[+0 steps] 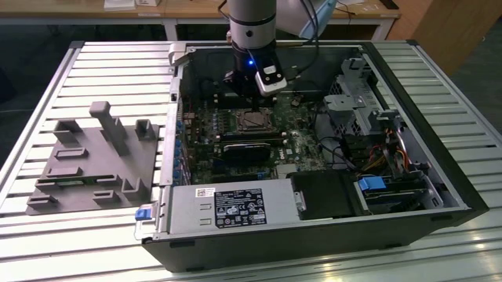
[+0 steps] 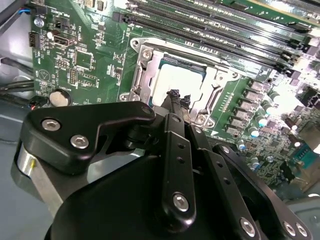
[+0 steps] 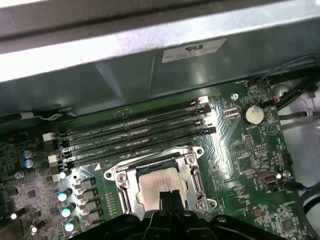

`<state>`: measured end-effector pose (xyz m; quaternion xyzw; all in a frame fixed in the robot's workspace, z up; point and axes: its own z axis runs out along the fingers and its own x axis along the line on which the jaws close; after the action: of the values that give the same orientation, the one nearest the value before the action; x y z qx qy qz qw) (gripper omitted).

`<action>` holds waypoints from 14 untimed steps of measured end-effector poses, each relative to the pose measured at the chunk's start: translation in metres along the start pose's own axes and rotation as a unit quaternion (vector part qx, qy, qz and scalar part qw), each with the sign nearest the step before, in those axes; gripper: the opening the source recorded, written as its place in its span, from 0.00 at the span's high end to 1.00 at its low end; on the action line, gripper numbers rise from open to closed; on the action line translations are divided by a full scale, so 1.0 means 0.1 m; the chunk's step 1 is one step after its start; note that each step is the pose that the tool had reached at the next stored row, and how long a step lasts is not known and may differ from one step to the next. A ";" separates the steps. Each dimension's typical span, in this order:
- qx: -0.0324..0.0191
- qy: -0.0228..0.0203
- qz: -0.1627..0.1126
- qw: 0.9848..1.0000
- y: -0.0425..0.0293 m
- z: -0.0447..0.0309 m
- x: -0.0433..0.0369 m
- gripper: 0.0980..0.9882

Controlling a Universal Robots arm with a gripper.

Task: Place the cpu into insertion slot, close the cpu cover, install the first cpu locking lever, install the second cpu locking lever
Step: 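Install the first cpu locking lever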

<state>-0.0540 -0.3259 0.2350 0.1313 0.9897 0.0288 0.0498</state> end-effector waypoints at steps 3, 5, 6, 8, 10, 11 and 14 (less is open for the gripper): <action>0.000 0.000 0.000 1.000 0.004 -0.059 -0.005 1.00; 0.000 0.000 0.000 1.000 0.007 -0.096 -0.009 1.00; 0.000 0.000 0.000 1.000 0.007 -0.104 -0.009 1.00; 0.000 0.000 0.000 1.000 0.007 -0.104 -0.009 1.00; 0.000 0.000 0.000 1.000 0.007 -0.104 -0.009 1.00; 0.000 0.000 0.000 1.000 0.008 -0.103 -0.010 1.00; 0.002 0.007 0.000 1.000 0.008 -0.100 -0.014 1.00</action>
<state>-0.0534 -0.3259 0.2451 0.1315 0.9900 0.0278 0.0429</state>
